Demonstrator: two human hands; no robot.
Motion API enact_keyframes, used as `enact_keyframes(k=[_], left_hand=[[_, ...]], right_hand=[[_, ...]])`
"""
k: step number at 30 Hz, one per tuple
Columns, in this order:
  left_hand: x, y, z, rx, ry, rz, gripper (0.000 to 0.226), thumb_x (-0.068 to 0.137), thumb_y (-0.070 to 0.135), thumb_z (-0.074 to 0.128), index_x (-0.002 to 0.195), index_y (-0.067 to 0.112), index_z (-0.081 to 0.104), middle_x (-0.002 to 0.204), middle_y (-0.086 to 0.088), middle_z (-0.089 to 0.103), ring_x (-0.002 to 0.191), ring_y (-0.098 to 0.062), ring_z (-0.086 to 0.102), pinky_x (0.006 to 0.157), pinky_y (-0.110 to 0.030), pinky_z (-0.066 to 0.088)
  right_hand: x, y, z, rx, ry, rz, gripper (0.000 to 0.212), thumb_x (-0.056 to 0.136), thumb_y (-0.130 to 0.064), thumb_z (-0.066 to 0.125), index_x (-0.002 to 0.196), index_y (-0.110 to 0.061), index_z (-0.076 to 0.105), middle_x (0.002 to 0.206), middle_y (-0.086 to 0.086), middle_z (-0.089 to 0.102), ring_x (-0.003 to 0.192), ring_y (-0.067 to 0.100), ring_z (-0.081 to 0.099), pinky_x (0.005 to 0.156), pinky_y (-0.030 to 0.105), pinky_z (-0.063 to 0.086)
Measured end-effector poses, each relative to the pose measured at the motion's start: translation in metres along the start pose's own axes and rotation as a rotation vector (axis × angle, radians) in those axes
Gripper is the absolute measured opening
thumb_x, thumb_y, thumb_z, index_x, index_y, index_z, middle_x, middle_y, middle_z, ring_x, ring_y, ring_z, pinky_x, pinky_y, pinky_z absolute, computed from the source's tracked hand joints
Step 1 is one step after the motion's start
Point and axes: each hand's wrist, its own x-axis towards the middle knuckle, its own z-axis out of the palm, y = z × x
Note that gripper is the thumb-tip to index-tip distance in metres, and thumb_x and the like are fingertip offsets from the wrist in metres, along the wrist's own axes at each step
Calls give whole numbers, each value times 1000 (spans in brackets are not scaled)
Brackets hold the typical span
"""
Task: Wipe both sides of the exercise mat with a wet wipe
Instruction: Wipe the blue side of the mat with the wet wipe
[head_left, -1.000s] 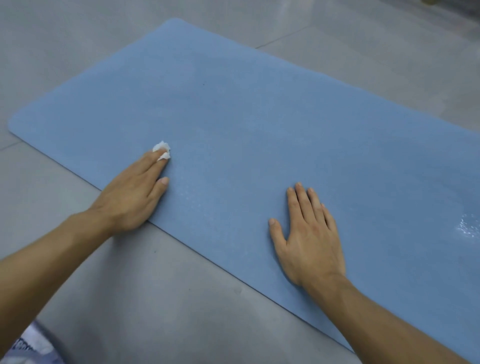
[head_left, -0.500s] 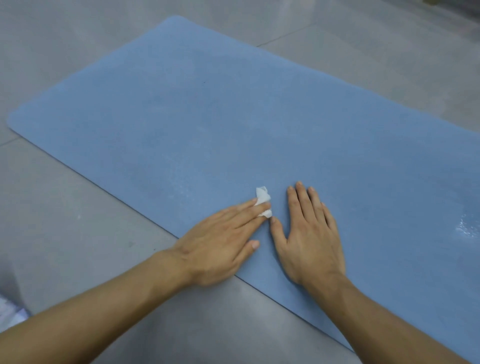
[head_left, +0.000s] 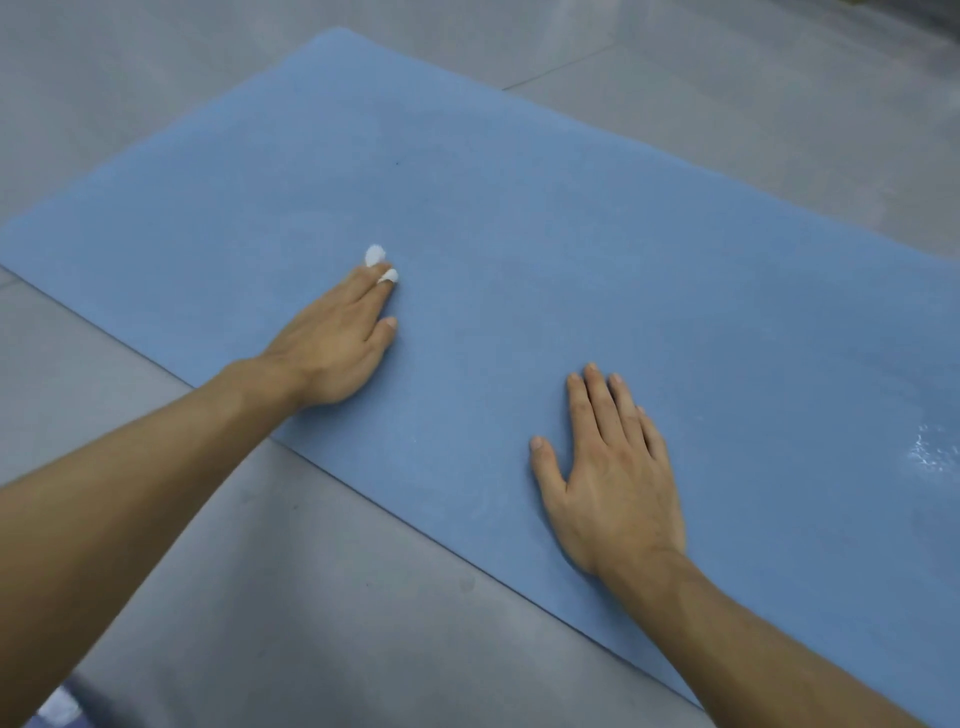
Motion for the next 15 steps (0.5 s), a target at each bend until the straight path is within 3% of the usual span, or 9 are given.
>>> enact_keyframes(k=[3,8,15], left_hand=[[-5,33,13,0,-29,110,64,108,36,26,163,11,6,171,-2,-8,156,-10,-7,114,-9,-17],[-37,88,38,0,-104,420,74,96,47,14,162,15,11,168,5,-7,155,-5,-8,122,-18,-10],[-17,77,27,36,-131,427,75,94,45,11,164,19,8,171,7,-6,155,-3,-7,125,-21,-5]], right_hand=[[1,-1,0,1,6,2,78,96,-61,16,163,-21,14,170,-6,7,157,13,0,126,36,9],[1,-2,-2,-3,-7,2,78,96,-61,16,163,-21,13,170,-6,5,156,12,-2,126,37,9],[1,-1,-2,3,-8,0,78,96,-61,17,163,-21,12,170,-6,5,156,13,-2,126,36,8]])
